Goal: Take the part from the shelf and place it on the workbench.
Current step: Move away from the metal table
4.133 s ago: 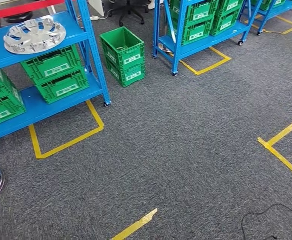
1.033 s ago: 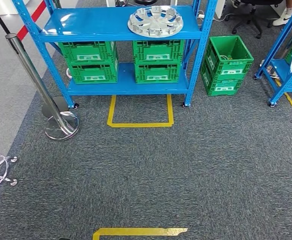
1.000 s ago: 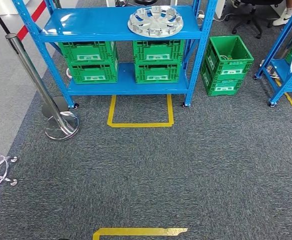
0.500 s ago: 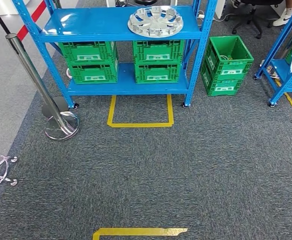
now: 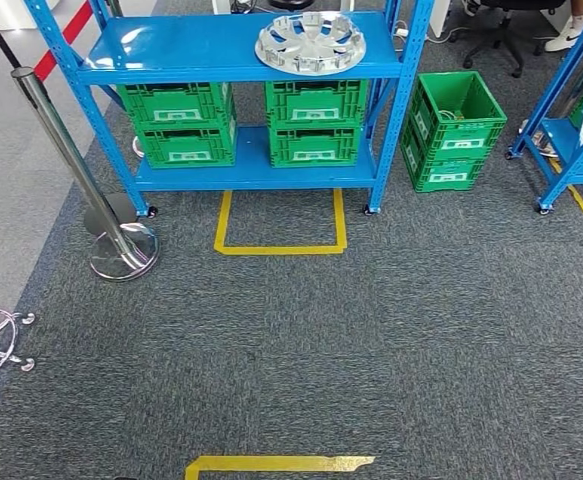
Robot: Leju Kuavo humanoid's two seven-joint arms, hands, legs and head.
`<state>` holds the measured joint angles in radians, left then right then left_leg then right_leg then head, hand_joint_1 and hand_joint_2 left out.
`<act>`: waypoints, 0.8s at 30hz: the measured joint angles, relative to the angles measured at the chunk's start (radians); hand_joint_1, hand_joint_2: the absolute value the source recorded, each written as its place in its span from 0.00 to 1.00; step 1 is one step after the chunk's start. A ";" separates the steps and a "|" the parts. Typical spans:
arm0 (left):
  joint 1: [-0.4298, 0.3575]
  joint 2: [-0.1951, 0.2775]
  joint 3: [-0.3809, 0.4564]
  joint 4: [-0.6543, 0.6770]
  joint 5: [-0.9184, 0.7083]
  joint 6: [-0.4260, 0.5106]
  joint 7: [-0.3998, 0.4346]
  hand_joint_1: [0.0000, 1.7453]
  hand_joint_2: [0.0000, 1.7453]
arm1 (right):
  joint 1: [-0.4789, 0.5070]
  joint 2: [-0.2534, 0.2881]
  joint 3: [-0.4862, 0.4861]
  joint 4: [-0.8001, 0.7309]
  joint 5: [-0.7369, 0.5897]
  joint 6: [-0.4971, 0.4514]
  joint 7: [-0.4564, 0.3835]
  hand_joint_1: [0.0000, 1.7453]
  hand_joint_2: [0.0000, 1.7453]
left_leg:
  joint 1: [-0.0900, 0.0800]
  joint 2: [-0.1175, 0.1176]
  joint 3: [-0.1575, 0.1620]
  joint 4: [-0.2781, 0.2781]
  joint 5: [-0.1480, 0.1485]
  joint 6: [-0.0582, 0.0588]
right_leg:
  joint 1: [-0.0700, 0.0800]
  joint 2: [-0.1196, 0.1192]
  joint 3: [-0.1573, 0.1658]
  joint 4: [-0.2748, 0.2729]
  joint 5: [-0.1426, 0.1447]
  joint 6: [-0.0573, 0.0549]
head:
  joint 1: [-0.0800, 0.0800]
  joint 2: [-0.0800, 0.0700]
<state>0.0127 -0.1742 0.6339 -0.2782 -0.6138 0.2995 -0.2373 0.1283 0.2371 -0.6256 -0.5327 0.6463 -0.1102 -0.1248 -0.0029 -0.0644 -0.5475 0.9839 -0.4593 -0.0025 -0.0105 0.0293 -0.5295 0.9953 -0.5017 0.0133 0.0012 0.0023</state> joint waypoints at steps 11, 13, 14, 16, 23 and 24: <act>0.000 0.000 0.012 -0.002 -0.013 0.017 -0.007 0.00 0.00 | 0.011 0.005 -0.012 -0.013 0.010 0.013 -0.007 0.00 0.00 | -0.004 0.000 -0.001 0.009 -0.006 0.010 | -0.005 0.000 0.002 -0.001 0.000 0.008 | 0.000 0.000; 0.000 0.000 0.017 -0.002 -0.015 0.020 -0.010 0.00 0.00 | 0.012 0.006 -0.016 -0.013 0.015 0.013 -0.010 0.00 0.00 | -0.006 0.000 -0.002 0.012 -0.008 0.015 | -0.006 0.000 0.003 -0.003 -0.001 0.013 | 0.000 0.000; 0.000 0.000 0.019 -0.002 -0.017 0.021 -0.010 0.00 0.00 | 0.012 0.006 -0.017 -0.014 0.016 0.013 -0.010 0.00 0.00 | -0.007 0.001 -0.001 0.010 -0.007 0.018 | -0.007 0.000 0.003 -0.005 0.000 0.016 | 0.000 0.000; 0.000 -0.001 0.022 -0.002 -0.020 0.022 -0.010 0.00 0.00 | 0.013 0.007 -0.018 -0.015 0.020 0.013 -0.010 0.00 0.00 | -0.002 0.004 0.006 -0.005 0.000 0.028 | -0.006 -0.002 -0.002 0.006 -0.011 0.022 | 0.000 0.000; 0.004 -0.005 0.026 -0.002 -0.022 0.023 -0.011 0.00 0.00 | 0.018 0.007 -0.025 -0.018 0.022 0.012 -0.011 0.00 0.00 | 0.004 0.017 0.013 -0.017 0.003 0.033 | -0.008 -0.020 -0.122 0.245 -0.104 0.036 | 0.008 0.000; 0.004 -0.006 0.027 -0.002 -0.022 0.024 -0.011 0.00 0.00 | 0.018 0.007 -0.025 -0.018 0.022 0.012 -0.012 0.00 0.00 | 0.005 0.016 0.015 -0.016 0.001 0.029 | -0.010 -0.020 -0.089 0.179 -0.064 0.036 | 0.008 0.000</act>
<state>0.0163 -0.1800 0.6604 -0.2800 -0.6359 0.3230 -0.2484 0.1465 0.2445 -0.6508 -0.5506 0.6681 -0.0978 -0.1366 0.0023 -0.0481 -0.5323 0.9678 -0.4584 0.0267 -0.0202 0.0092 -0.6187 1.1740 -0.5660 0.0496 0.0094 0.0023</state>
